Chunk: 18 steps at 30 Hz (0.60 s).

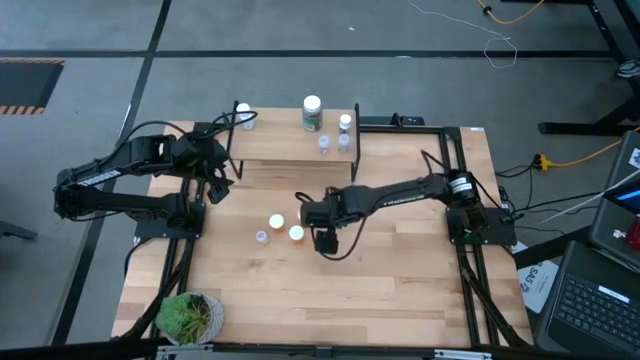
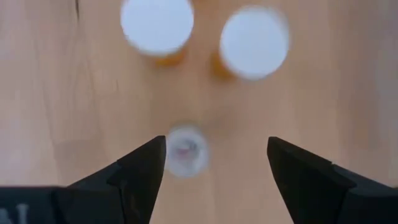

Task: Pick and place medicine bottles onto shelf by color
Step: Put the transparent pill bottle on the shelf

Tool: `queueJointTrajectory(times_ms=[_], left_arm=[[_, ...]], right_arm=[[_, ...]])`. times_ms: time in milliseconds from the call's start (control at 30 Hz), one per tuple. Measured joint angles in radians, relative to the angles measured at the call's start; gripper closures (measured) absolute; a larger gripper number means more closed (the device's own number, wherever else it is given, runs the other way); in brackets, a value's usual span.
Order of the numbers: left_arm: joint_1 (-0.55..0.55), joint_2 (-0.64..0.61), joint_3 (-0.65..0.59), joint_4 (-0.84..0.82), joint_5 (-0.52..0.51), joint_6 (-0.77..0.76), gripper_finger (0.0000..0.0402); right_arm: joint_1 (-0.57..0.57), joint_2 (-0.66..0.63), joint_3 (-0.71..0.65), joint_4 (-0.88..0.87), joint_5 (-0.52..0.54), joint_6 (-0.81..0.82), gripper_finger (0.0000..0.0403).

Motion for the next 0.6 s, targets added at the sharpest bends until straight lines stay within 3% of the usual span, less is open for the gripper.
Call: queueJointTrajectory(times_ms=[267, 600], left_arm=[[0.000, 0.000, 0.000, 0.000, 0.000, 0.007, 0.0130], [0.000, 0.000, 0.000, 0.001, -0.001, 0.007, 0.0130]], right_arm=[[0.027, 0.000, -0.135, 0.108, -0.039, 0.003, 0.0121], [0.027, 0.000, -0.156, 0.171, 0.030, 0.005, 0.0135]])
